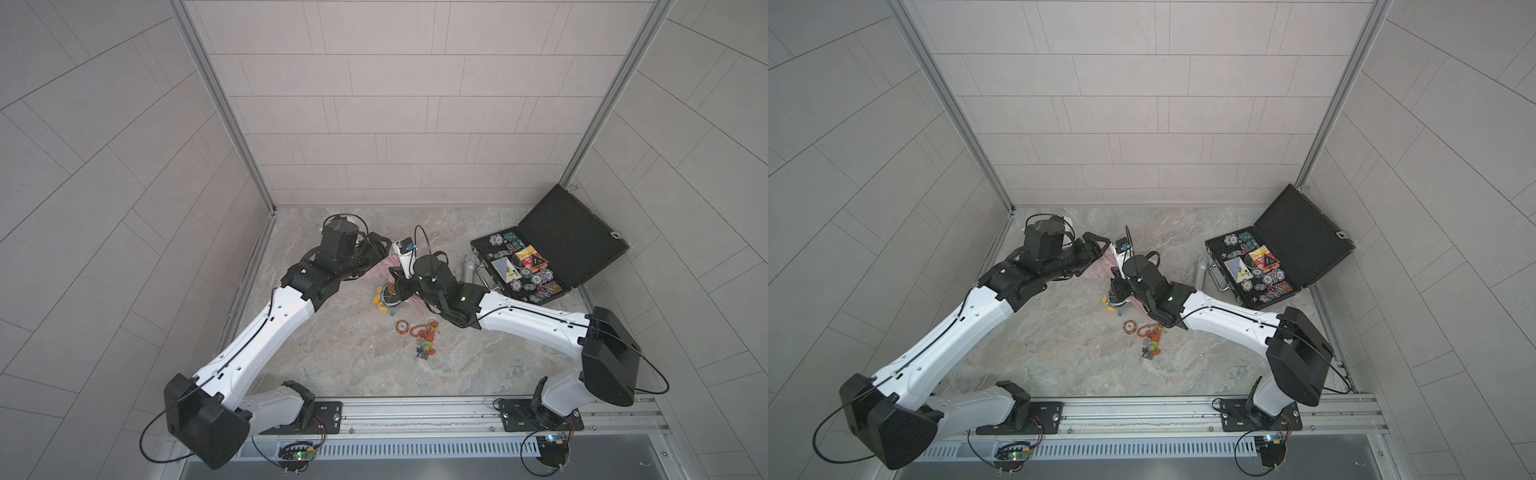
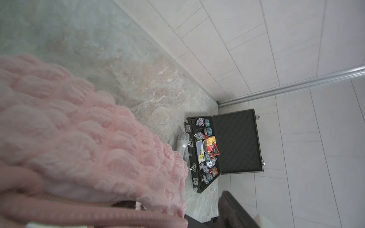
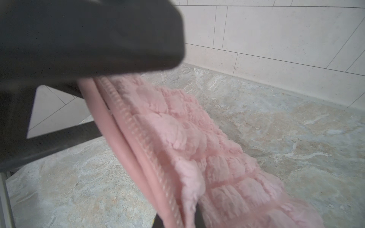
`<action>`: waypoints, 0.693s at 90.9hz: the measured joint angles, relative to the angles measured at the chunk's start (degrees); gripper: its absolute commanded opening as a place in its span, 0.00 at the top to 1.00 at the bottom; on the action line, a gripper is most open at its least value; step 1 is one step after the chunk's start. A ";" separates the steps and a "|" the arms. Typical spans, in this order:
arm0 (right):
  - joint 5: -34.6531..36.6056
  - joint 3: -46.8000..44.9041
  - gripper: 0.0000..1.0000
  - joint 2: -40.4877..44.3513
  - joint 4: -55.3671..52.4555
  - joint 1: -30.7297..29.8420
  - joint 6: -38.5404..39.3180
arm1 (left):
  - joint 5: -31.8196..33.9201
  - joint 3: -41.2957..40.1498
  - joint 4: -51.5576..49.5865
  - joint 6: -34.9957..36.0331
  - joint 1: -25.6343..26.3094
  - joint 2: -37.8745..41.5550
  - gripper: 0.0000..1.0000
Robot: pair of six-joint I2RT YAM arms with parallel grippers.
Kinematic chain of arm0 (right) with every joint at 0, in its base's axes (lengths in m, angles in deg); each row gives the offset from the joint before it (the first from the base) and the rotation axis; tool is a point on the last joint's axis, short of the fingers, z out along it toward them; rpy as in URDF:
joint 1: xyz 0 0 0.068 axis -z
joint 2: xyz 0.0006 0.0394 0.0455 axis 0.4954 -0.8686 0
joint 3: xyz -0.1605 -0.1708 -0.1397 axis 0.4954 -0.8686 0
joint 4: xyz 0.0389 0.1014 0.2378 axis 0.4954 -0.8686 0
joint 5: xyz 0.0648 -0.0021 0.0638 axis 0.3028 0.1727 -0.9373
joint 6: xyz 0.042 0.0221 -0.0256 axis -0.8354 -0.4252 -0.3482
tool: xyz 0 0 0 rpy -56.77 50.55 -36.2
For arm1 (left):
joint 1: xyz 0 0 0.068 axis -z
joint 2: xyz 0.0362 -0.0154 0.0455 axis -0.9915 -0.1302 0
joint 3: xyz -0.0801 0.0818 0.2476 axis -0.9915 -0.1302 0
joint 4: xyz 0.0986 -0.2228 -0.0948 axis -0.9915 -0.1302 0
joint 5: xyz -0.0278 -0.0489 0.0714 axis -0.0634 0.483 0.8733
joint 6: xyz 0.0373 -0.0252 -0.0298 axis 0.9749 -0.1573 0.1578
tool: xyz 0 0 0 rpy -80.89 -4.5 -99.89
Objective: Remove the decoration from the bag
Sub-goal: Adjust the bag, then remove the decoration item from the bag.
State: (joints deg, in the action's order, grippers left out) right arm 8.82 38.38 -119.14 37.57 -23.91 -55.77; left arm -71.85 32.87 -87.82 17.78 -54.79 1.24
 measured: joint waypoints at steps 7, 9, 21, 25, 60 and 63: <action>-0.35 -0.35 1.00 1.55 -0.22 0.81 -2.25 | -2.82 -0.22 0.81 4.76 -0.13 1.51 0.27; -0.46 -0.37 1.00 1.92 -0.39 1.09 -2.99 | -3.52 -0.24 0.87 6.21 -0.22 2.01 0.27; -1.77 -0.46 1.00 4.00 -1.38 3.17 -7.52 | -8.59 -1.25 0.85 16.15 -0.92 5.57 0.27; -2.40 -0.48 1.00 4.57 -1.88 3.87 -8.98 | -10.51 -2.03 0.76 19.54 -1.07 7.19 0.27; -9.07 -0.72 1.00 10.25 -7.10 8.26 -18.97 | -21.99 -16.94 2.38 40.00 -1.20 15.80 0.33; -9.62 -0.72 1.00 10.80 -7.28 8.35 -19.28 | -22.38 -19.06 3.69 40.37 -1.20 15.72 0.33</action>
State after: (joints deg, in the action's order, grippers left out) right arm -0.79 37.66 -108.34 30.30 -15.56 -75.04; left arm -94.23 13.81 -84.13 58.15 -56.00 16.96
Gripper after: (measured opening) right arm 0.072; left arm 0.672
